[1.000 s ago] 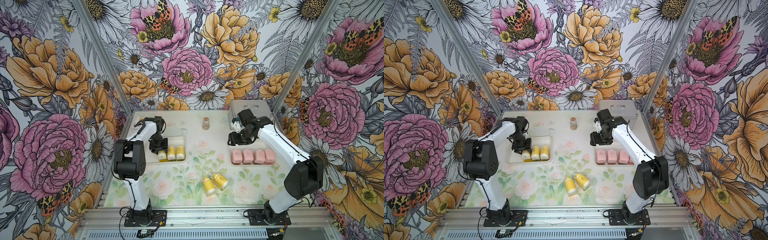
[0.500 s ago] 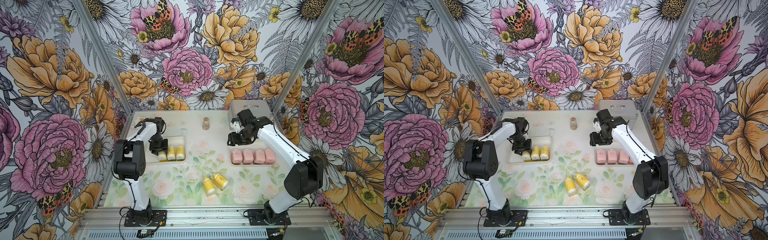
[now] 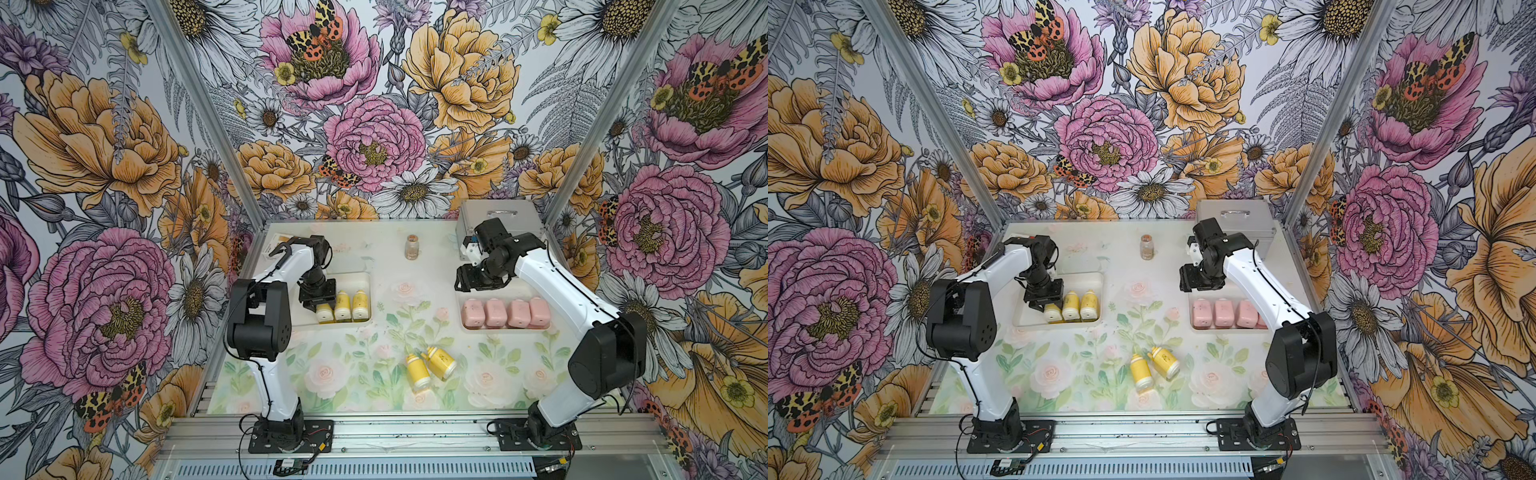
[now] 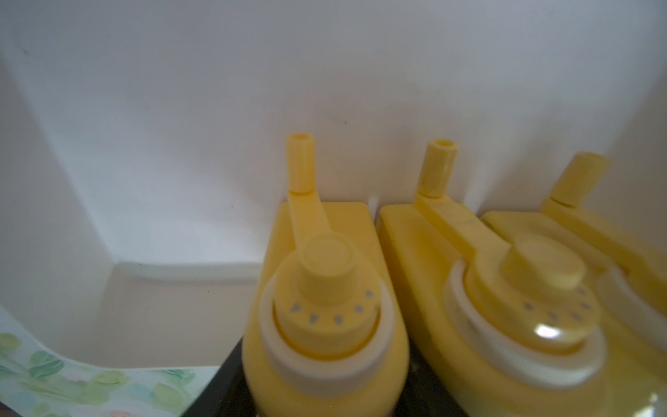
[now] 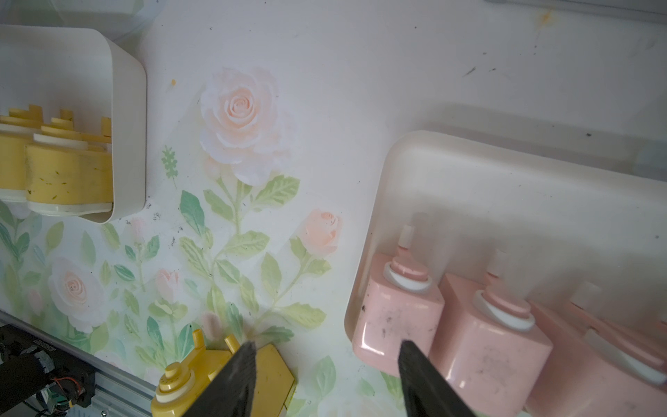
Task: Place the pencil sharpeners by color into the storage box
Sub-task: Place the pencil sharpener in the storage box.
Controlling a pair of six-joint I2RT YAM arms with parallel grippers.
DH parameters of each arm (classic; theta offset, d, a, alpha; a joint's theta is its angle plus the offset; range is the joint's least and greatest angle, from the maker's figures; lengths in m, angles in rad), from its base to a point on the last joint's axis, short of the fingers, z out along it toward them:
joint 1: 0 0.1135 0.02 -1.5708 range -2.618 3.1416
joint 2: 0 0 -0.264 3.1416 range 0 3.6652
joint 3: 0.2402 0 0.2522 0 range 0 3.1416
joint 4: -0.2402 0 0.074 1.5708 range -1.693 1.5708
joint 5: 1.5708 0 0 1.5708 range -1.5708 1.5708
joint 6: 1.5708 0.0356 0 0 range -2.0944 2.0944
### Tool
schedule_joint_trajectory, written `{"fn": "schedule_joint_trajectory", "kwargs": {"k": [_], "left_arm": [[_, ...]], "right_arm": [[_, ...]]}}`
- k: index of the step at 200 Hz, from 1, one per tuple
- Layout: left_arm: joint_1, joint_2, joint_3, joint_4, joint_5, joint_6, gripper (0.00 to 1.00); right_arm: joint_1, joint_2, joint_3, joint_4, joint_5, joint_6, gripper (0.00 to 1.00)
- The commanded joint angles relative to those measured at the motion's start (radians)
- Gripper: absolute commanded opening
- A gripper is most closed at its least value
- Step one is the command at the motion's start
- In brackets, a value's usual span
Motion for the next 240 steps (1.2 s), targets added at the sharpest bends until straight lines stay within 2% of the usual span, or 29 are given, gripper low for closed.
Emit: {"fn": "schedule_joint_trajectory", "kwargs": {"k": [1, 101, 195, 240], "left_arm": [[-0.005, -0.004, -0.02, 0.042, 0.001, -0.012, 0.47], [-0.004, -0.027, -0.011, 0.039, -0.003, -0.023, 0.56], [-0.004, -0.074, 0.028, 0.009, -0.014, -0.04, 0.57], [-0.007, -0.192, 0.085, -0.038, -0.037, -0.067, 0.58]], "right_arm": [[0.007, 0.002, 0.0, 0.02, -0.008, -0.009, 0.65], [0.007, -0.004, -0.001, 0.02, -0.007, -0.007, 0.65], [0.006, -0.013, -0.002, 0.02, -0.007, -0.009, 0.65], [0.007, -0.016, 0.0, 0.02, -0.012, -0.009, 0.65]]}}
